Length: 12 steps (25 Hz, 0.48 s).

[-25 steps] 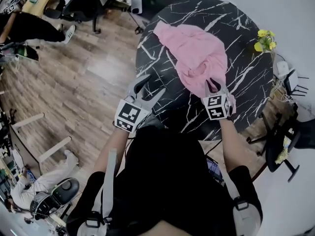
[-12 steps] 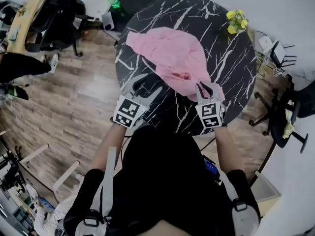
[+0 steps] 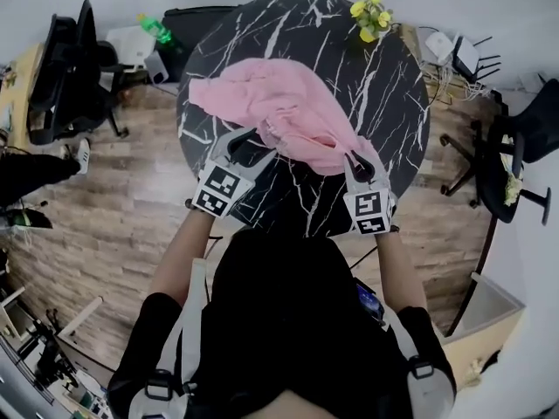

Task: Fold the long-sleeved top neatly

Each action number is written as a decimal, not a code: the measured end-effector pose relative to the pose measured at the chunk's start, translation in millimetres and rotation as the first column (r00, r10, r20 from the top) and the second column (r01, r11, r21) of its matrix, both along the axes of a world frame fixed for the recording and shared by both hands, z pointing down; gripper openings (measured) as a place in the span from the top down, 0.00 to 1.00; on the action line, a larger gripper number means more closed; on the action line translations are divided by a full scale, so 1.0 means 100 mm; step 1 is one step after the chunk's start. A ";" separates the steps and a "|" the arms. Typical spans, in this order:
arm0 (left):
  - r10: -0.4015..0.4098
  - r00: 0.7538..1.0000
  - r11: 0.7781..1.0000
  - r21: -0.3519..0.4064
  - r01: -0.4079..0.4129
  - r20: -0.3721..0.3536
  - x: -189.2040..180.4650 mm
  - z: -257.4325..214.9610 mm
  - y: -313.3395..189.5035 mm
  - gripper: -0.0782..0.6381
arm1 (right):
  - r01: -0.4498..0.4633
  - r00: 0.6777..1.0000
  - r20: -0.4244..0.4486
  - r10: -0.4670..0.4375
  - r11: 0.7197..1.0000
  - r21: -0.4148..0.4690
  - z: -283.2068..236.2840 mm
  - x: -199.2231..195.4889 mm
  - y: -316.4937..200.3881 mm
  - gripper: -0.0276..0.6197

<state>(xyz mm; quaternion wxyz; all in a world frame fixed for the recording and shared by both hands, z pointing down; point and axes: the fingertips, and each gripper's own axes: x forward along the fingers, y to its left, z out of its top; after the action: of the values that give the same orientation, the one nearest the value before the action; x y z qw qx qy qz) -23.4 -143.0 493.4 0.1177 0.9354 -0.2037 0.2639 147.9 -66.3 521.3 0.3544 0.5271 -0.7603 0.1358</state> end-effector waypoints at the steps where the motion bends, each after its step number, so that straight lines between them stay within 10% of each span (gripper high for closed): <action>1: 0.018 1.000 1.000 0.001 -0.018 0.000 0.05 0.00 -0.02 0.54 | -0.013 1.000 0.000 0.013 1.000 0.005 -0.02 0.03 0.04 0.88; 12: 0.210 0.974 0.977 0.025 -0.213 0.085 0.56 0.14 -0.19 0.58 | -0.146 0.989 0.012 0.146 0.989 -0.005 0.02 0.25 0.42 0.88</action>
<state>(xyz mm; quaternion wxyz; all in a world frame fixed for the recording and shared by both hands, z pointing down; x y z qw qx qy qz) 33.0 -161.9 507.0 0.0647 0.9421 -0.1121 0.3094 172.5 -24.6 523.2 0.3400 0.5797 -0.7215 0.1664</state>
